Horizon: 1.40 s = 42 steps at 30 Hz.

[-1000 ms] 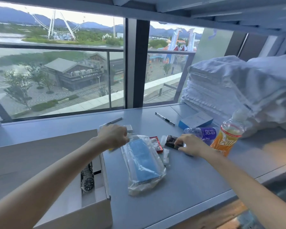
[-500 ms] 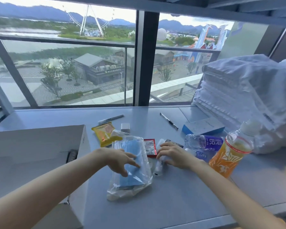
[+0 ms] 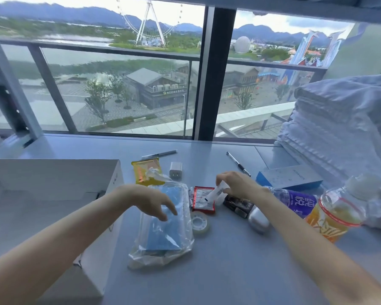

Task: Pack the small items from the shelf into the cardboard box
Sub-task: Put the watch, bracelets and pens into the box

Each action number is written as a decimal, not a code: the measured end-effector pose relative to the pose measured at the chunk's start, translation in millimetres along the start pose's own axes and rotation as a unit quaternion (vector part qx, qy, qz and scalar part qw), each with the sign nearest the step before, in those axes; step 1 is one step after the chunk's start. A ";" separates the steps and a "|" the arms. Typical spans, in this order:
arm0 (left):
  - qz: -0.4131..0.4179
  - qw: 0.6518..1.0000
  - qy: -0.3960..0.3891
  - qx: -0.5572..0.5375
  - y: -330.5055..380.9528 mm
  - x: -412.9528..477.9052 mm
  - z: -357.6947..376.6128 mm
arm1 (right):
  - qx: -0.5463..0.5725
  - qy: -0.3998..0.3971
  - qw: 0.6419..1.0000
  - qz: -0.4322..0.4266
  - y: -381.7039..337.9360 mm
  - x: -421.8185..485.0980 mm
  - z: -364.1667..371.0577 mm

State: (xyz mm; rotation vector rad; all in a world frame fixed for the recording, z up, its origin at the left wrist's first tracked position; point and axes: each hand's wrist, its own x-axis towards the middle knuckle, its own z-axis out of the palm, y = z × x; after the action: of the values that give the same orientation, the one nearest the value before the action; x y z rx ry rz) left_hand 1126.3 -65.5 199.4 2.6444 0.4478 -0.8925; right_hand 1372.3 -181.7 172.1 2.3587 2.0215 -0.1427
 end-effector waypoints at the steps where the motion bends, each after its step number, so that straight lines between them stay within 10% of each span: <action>1: 0.001 1.000 0.008 -0.005 -2.0 0.6 -0.4 | 0.009 -0.021 1.000 0.017 0.8 3.2 1.3; 13: 0.029 0.989 0.140 0.022 -6.8 4.2 -4.2 | 0.086 -0.091 0.992 -0.015 0.1 2.3 9.4; 28: 0.050 0.887 0.451 0.087 -108.1 -90.4 -13.0 | 0.087 0.128 0.983 -0.103 -67.8 -26.7 -73.6; 42: -0.134 0.908 0.385 0.097 -198.7 -125.2 31.4 | 0.016 -0.023 0.948 -0.317 -296.3 28.6 -86.3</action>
State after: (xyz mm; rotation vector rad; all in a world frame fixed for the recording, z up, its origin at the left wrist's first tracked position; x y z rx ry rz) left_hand 938.1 77.5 215.7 3.0921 0.9596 0.1198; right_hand 1088.3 -100.5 265.9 1.6047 2.6825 -0.2395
